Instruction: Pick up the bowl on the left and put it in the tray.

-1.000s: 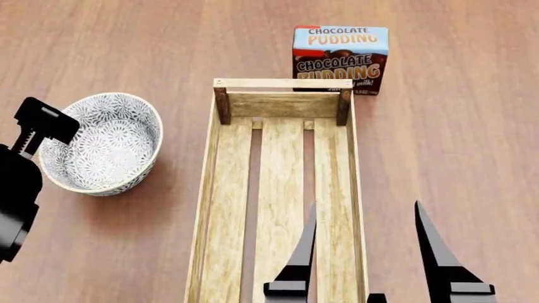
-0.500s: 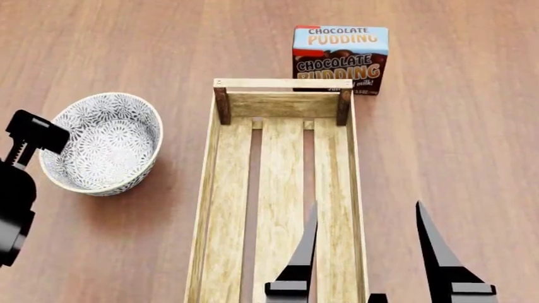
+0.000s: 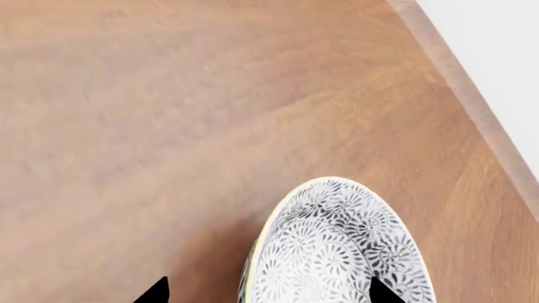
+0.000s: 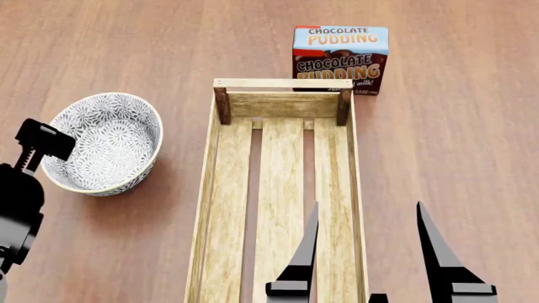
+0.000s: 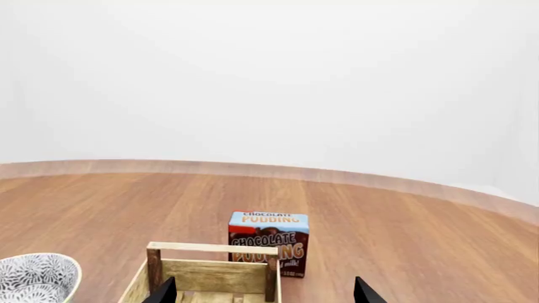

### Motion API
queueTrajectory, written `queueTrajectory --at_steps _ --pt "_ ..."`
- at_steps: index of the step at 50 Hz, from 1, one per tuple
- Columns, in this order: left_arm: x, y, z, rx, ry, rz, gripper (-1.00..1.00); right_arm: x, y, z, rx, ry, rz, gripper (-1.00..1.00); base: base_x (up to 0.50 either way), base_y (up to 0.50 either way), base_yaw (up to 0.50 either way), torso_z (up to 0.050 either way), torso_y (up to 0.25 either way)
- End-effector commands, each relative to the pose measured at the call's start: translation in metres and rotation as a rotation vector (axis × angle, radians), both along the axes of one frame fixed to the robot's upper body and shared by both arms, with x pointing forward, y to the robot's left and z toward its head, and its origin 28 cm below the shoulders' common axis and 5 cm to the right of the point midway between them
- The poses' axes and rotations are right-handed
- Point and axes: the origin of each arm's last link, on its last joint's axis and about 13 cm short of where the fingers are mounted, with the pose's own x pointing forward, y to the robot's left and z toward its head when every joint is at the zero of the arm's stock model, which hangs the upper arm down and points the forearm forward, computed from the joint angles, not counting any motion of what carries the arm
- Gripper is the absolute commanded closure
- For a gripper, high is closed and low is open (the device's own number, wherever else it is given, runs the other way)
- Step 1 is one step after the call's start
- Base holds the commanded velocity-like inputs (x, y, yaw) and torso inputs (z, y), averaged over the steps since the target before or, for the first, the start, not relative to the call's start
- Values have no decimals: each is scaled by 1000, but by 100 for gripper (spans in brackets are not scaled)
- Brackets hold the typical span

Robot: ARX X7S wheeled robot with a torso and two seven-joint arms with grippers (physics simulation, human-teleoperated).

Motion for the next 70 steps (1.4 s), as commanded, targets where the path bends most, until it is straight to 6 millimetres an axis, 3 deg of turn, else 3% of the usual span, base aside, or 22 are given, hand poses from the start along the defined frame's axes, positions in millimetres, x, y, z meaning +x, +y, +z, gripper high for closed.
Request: queueTrajectory --at_steps 1,26,44,70 --pt "5 -1 -6 -46 -17 16 -100 0 -1 1 10 -9 20 -100 0 0 0 0 0" --pt "11 -5 -13 -45 17 9 -100 1 0 -1 12 -3 27 -100 0 0 0 0 0" --pt "15 -13 -7 -65 9 -18 -100 2 0 -2 12 1 27 -100 0 0 0 0 0" --pt "34 -19 -14 -80 51 -38 -100 2 -1 -2 14 -1 21 -100 0 0 0 0 0"
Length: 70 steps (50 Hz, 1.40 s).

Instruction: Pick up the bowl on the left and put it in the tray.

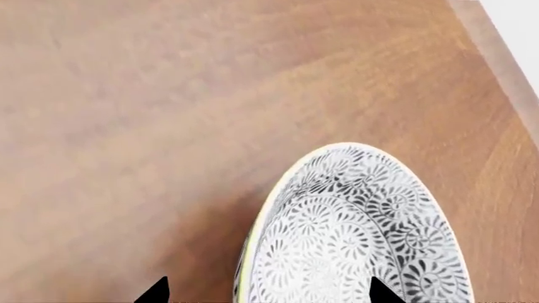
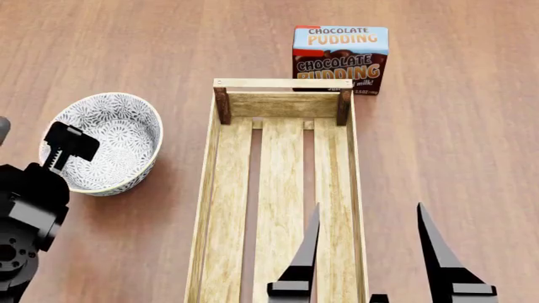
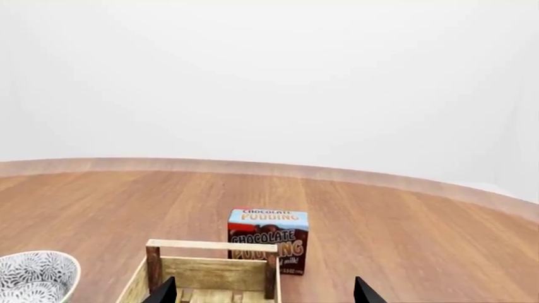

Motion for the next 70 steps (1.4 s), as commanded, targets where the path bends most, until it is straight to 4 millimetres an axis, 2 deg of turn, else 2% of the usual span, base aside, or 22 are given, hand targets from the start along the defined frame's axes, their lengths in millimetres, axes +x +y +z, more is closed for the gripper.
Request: queueTrajectory --at_steps 1,24,25,49,58,70 --pt "7 -9 0 -46 -17 -16 -100 1 -1 0 11 -6 22 -100 0 0 0 0 0" --pt "11 -13 0 -47 6 -23 -100 1 -2 0 15 -8 19 -100 0 0 0 0 0" --pt "11 -13 -2 -46 13 -20 100 1 -2 0 15 -8 20 -100 0 0 0 0 0" --pt "8 -6 -8 -28 70 12 100 0 -2 1 14 -11 20 -100 0 0 0 0 0" --pt "11 -7 1 -66 40 8 100 1 -1 0 12 -7 20 -100 0 0 0 0 0" --pt "8 -8 25 -102 -30 -10 100 1 0 -1 10 -4 22 -100 0 0 0 0 0"
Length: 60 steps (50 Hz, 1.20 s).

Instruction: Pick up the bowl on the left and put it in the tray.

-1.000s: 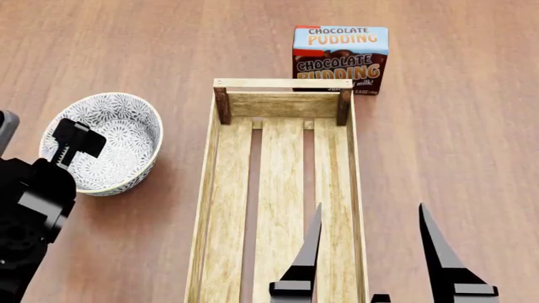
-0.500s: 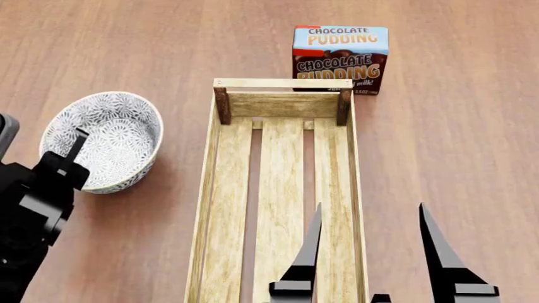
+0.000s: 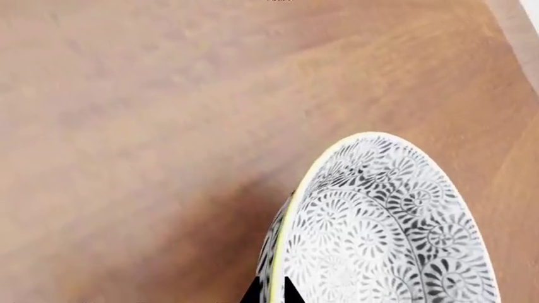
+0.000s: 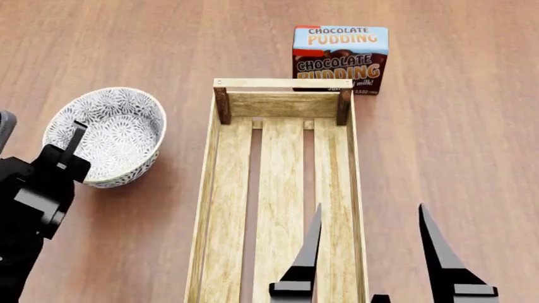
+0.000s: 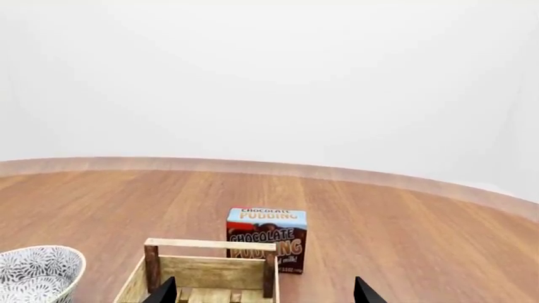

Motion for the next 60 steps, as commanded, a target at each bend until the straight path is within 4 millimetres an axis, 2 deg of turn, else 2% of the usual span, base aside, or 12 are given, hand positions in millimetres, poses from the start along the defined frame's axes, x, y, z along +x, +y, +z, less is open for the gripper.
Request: queueTrajectory --at_steps 1,10,18,25,28,50,51,60 --pt "-2 -6 20 -64 -95 -10 100 1 1 0 9 -5 26 -100 0 0 0 0 0" --pt "-2 -6 24 -73 -109 -17 100 1 0 0 10 -6 24 -100 0 0 0 0 0" --pt "-7 -5 36 -72 -144 -37 100 1 0 1 8 -7 24 -100 0 0 0 0 0" --pt "-13 -1 48 -32 -129 -212 100 1 1 0 6 -6 25 -100 0 0 0 0 0" --pt "-18 3 53 36 -48 -251 100 1 1 1 5 -10 25 -100 0 0 0 0 0" --pt "-48 5 97 -8 -139 -479 100 0 0 1 8 -9 25 -100 0 0 0 0 1" --pt "-55 5 105 -3 -169 -524 100 0 0 2 7 -11 23 -100 0 0 0 0 0" --pt "-65 4 110 -10 -197 -604 100 0 0 2 7 -11 21 -100 0 0 0 0 0"
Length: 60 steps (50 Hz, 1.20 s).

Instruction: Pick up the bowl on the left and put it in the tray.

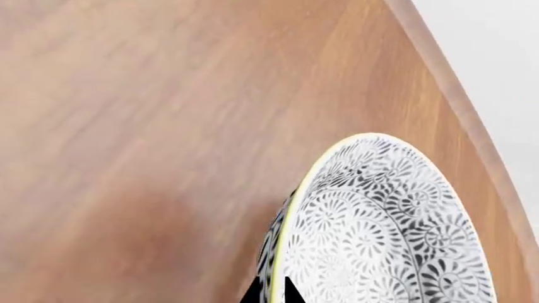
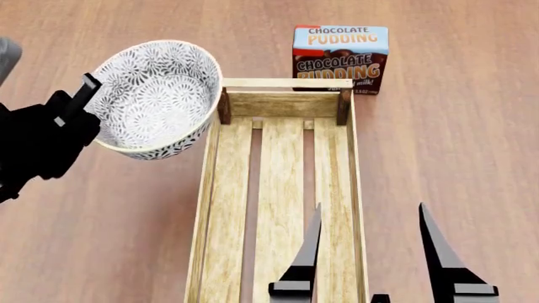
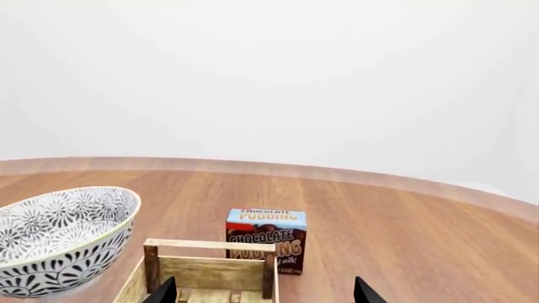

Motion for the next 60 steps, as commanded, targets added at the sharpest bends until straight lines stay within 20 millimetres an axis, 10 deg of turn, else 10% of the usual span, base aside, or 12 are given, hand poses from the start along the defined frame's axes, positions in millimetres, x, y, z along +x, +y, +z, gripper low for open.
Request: queueTrajectory --at_steps 1,21,60 --pt "-19 -1 21 -48 -105 -112 100 0 0 1 11 -9 23 -100 0 0 0 0 0" --pt "-39 -30 37 39 -145 -254 100 0 0 2 18 -16 24 -100 0 0 0 0 1" --pt "-42 -58 8 118 -94 -366 100 0 -1 2 19 -19 20 -100 0 0 0 0 1"
